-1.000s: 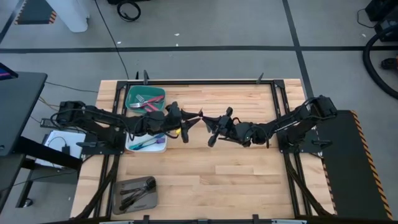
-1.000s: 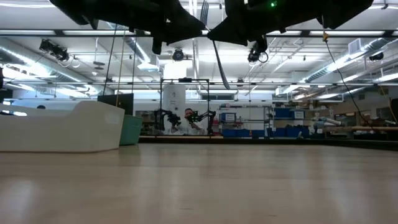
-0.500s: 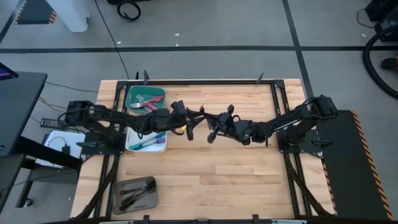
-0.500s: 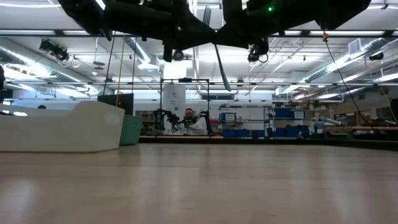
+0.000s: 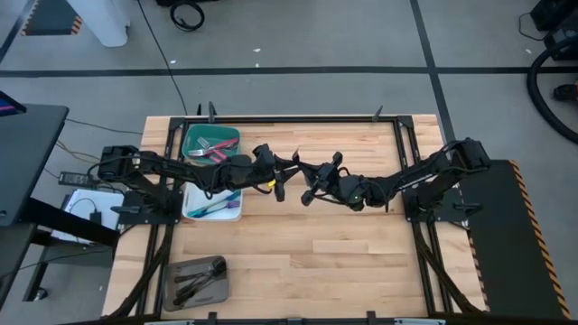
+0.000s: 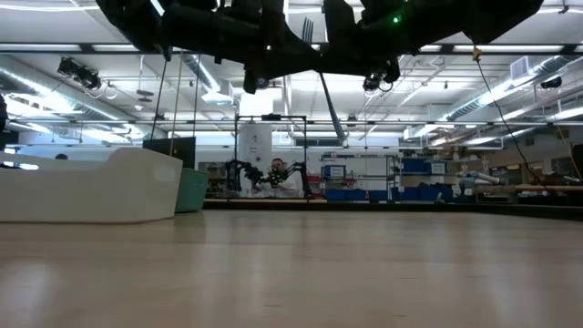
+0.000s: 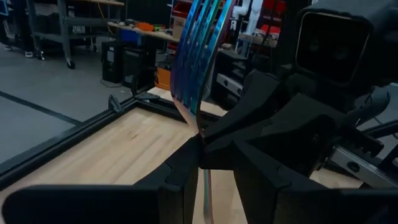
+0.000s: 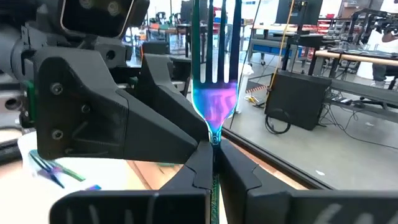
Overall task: Sort silverware by color (type)
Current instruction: Put the blue fork into the white bin
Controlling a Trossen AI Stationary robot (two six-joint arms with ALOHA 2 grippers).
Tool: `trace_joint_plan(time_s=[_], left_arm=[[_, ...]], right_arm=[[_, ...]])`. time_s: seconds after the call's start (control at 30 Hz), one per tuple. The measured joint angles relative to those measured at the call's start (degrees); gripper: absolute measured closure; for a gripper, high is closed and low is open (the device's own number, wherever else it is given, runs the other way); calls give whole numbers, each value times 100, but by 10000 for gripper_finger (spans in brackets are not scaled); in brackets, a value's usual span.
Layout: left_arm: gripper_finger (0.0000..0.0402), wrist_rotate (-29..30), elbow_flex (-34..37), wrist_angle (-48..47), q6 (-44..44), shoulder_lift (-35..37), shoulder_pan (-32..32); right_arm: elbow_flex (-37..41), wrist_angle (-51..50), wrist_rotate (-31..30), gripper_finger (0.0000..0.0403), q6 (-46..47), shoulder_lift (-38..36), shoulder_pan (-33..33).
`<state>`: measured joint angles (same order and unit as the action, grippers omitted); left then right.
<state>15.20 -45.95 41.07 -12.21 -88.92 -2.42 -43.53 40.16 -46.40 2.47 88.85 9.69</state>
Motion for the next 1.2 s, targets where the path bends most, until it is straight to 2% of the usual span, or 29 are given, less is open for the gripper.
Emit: trace_joint_plan(time_s=[0.4,0.5,0.7,0.9,1.07,1.2], left_arm=[[297,-11,-9,-40,230,31,40],[297,-171,-12,-25,181,33,113],[297,-437,-48,68,278,118,208],[297,-566,-42,-171,85,118,8],[321,-573,-35,-165,366,118,-4],[354,-901,-26,-172,388,118,-17]], right_arm=[[-9,-116,-77,387,-116,8,26],[-9,-231,-142,387,-118,8,42],[-8,-244,327,388,-62,25,49],[2,-123,367,390,43,30,28],[2,-115,558,390,58,30,-2],[6,-120,564,390,58,25,-24]])
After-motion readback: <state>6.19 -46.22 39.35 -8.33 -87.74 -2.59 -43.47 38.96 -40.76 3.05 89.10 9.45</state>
